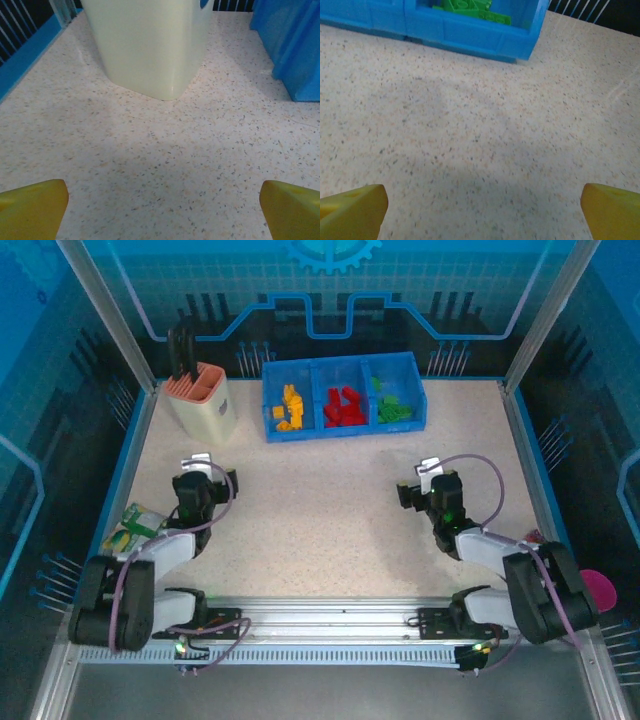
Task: Sort the legos into containers by color
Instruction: Reset both arms
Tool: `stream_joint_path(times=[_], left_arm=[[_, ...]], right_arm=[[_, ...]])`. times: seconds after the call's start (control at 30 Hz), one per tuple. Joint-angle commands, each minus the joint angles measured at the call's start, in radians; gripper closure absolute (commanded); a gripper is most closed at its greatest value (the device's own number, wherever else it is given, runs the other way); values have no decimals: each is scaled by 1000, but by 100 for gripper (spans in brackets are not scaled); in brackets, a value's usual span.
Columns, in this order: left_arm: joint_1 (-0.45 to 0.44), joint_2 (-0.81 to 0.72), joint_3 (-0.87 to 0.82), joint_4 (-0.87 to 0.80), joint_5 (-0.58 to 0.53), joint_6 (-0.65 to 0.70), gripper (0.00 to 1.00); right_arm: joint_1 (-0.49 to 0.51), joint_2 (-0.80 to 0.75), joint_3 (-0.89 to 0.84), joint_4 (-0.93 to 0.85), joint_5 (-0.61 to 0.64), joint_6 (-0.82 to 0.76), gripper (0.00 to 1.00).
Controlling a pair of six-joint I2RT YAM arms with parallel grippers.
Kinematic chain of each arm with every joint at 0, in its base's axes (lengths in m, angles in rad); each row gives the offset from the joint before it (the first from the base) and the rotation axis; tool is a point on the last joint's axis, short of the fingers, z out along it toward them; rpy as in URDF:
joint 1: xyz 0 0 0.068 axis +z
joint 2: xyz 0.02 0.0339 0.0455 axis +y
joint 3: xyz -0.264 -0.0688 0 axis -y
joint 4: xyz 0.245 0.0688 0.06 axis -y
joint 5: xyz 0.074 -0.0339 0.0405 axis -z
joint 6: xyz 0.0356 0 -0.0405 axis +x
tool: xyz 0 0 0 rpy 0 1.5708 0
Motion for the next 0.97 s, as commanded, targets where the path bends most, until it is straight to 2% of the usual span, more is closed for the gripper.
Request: stream_joint_path(times=[0.0,0.07,0.1,0.13,0.17,0.2,0.23,0.27,0.33,0.4,0.43,0.93], left_arm=[[26,107,-14,315,146,-27,1],[28,175,15,320,190,-17,1],[29,225,14,365,199,-17,1],[29,294,4,458,205,-6,1],[29,311,-2,509,198,0,1],[31,265,7,401,199,-20,1],[32,270,14,399,193,-19,1],[33,292,14,441,195,-10,1],[33,280,38,368,175,-24,1],[25,287,46,370,153,-20,0],[25,286,47,366,150,-20,1],[23,286,51,358,159,-16,1]], right_arm=[[-32,62,67,128,-64,-8,0],[-33,81,44,217,-102,-78,0],[-35,103,1,343,-102,-98,0],[-48,125,-18,387,-72,-74,0],[-70,150,-35,434,-100,-52,0],[-89,210,-65,548,-136,-45,0],[-95,281,-83,672,-125,-39,0],[-89,299,-83,702,-81,-34,0],[-113,238,-19,468,-115,2,0],[-143,251,53,355,-149,25,0],[-175,243,61,328,-210,43,0],[-172,251,63,335,-233,29,0]])
